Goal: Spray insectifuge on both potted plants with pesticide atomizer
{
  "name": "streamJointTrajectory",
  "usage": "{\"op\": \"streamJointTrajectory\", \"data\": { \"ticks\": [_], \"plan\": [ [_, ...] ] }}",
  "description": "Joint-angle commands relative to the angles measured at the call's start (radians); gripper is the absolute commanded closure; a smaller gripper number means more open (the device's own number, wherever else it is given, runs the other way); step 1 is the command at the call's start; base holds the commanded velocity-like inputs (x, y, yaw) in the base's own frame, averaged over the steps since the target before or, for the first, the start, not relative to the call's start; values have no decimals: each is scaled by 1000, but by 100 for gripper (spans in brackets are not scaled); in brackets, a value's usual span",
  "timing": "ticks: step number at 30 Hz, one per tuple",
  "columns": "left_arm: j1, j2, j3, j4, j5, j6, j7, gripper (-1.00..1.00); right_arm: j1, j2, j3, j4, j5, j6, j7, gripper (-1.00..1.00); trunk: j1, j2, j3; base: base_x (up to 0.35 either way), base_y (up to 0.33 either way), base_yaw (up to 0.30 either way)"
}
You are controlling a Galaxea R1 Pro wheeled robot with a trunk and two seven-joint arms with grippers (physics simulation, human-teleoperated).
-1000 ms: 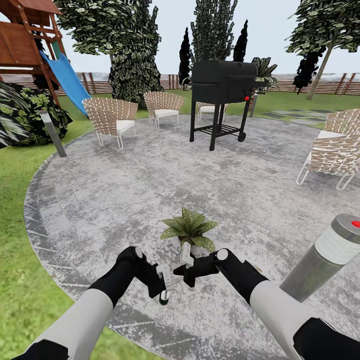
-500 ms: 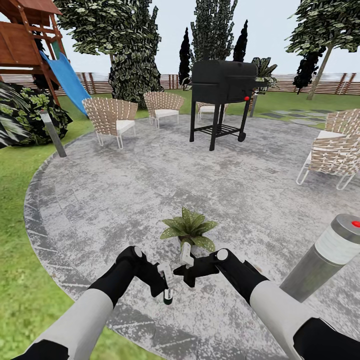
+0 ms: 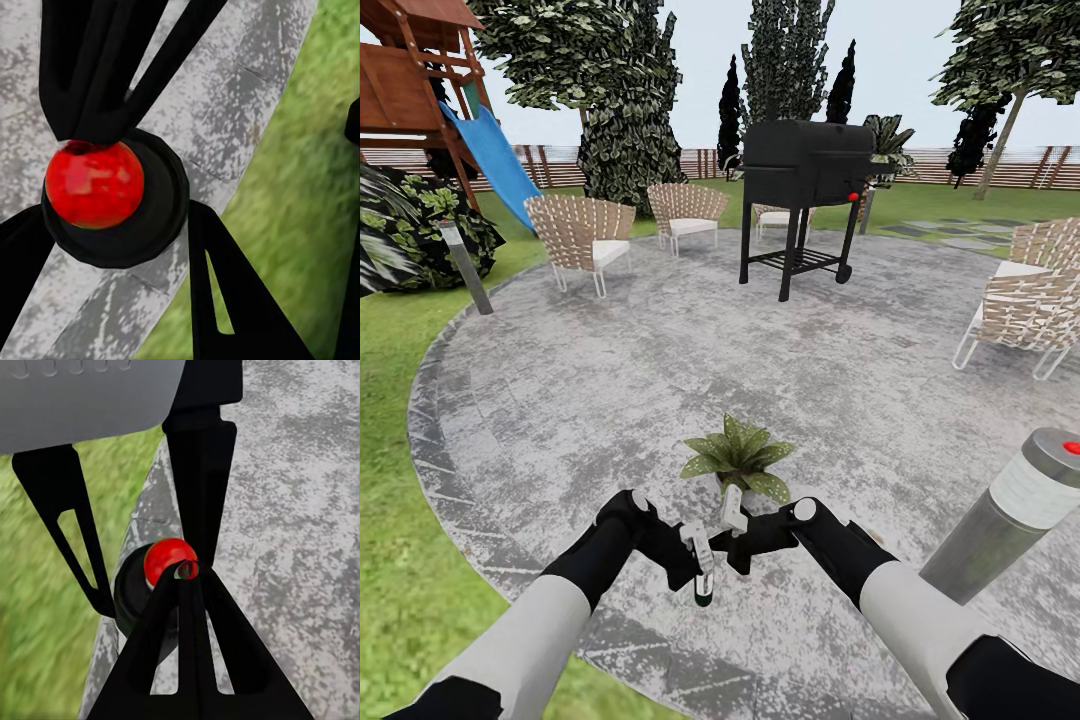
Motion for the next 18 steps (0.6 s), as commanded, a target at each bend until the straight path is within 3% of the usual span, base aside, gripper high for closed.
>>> {"op": "streamJointTrajectory", "data": {
  "ticks": [1, 7, 11, 14, 18],
  "plan": [
    [0, 0, 0, -2, -3, 10, -5, 100, 0, 0, -1, -1, 10, -7, 1, 100, 0, 0, -1, 0, 0, 0],
    [-1, 4, 0, 0, -3, 10, -5, 100, 0, 0, -1, 0, 10, -7, 1, 100, 0, 0, -1, 0, 0, 0],
    [0, 21, 1, 2, -3, 9, -6, 100, 0, 0, -1, 1, 10, -7, 1, 100, 0, 0, -1, 0, 0, 0],
    [4, 67, 21, 6, -4, 2, -8, 100, 0, 0, -1, 2, 11, -7, 1, 100, 0, 0, -1, 0, 0, 0],
    [12, 153, 29, 9, -5, -6, -10, 100, 0, 0, 0, 4, 11, -7, 1, 100, 0, 0, -1, 0, 0, 0]
  ]
}}
